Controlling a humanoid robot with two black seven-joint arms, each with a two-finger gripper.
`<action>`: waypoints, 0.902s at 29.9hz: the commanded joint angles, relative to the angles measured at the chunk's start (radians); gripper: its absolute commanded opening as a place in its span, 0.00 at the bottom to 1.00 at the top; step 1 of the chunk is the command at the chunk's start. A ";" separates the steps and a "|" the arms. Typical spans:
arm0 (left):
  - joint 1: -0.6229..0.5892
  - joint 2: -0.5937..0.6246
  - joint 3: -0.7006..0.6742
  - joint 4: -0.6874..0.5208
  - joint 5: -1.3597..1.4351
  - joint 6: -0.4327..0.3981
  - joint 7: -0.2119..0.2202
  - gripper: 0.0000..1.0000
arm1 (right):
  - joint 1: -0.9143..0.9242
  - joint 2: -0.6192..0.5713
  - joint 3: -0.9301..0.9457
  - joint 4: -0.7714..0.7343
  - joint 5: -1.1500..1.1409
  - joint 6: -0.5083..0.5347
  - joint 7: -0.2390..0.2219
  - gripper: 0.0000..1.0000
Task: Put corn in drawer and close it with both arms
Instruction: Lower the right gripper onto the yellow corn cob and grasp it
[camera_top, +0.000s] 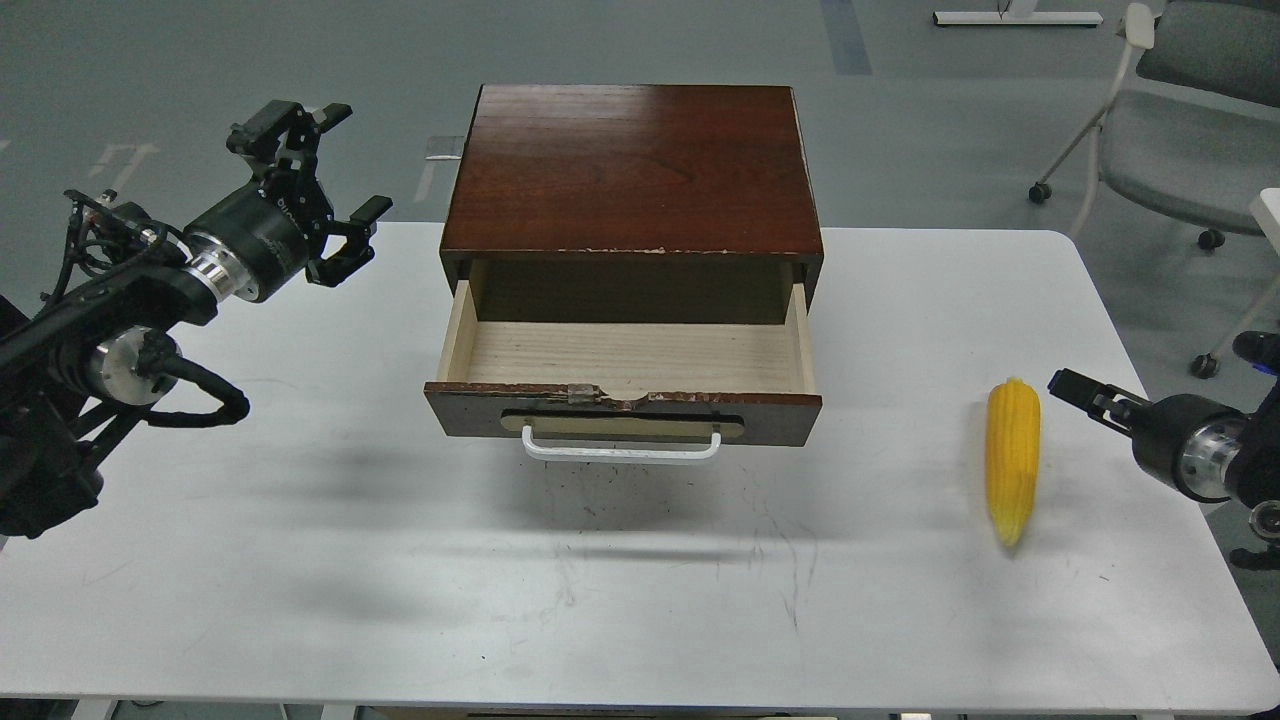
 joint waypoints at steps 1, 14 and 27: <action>0.000 0.001 0.000 0.000 0.000 0.000 -0.003 0.98 | -0.002 0.055 -0.019 0.001 -0.002 -0.001 -0.014 0.80; 0.009 0.013 0.001 0.001 0.000 -0.005 -0.018 0.98 | 0.019 0.135 -0.125 -0.030 -0.005 -0.003 -0.109 0.34; 0.011 0.026 0.001 0.006 0.001 -0.008 -0.037 0.98 | 0.174 0.106 -0.117 -0.015 0.078 -0.064 -0.043 0.00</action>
